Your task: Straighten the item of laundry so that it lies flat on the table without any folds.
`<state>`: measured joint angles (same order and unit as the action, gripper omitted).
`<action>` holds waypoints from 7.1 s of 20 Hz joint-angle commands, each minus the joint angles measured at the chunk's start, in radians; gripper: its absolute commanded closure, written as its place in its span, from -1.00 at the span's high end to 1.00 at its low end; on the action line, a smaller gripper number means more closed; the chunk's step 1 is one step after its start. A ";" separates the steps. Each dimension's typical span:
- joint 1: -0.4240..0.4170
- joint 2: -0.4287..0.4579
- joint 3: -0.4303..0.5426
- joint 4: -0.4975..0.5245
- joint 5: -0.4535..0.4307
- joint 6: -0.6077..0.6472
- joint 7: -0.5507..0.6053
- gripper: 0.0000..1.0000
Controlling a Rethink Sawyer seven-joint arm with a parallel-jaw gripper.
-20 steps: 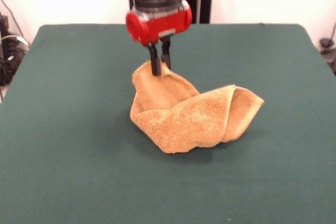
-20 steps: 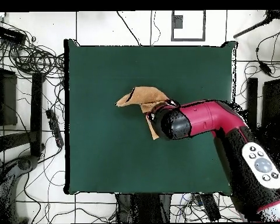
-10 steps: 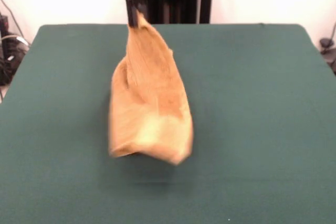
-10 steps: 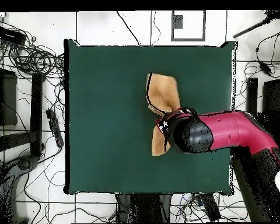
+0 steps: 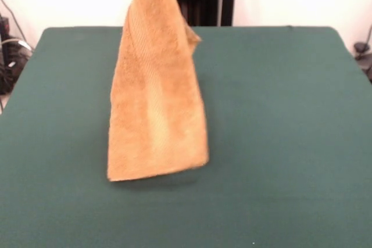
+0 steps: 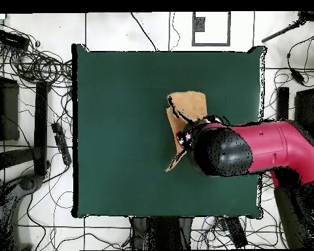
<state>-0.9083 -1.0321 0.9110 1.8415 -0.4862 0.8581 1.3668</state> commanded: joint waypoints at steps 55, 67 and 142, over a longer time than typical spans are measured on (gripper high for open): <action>-0.391 -0.054 0.466 0.038 -0.135 -0.003 -0.564 -1.00; -0.203 -0.242 0.346 0.253 -0.135 -0.225 -0.125 -1.00; 1.069 0.224 -0.986 0.032 -0.013 -1.388 0.637 -1.00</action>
<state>0.0843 -0.9612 0.0309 1.9645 -0.6097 -0.3851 2.0402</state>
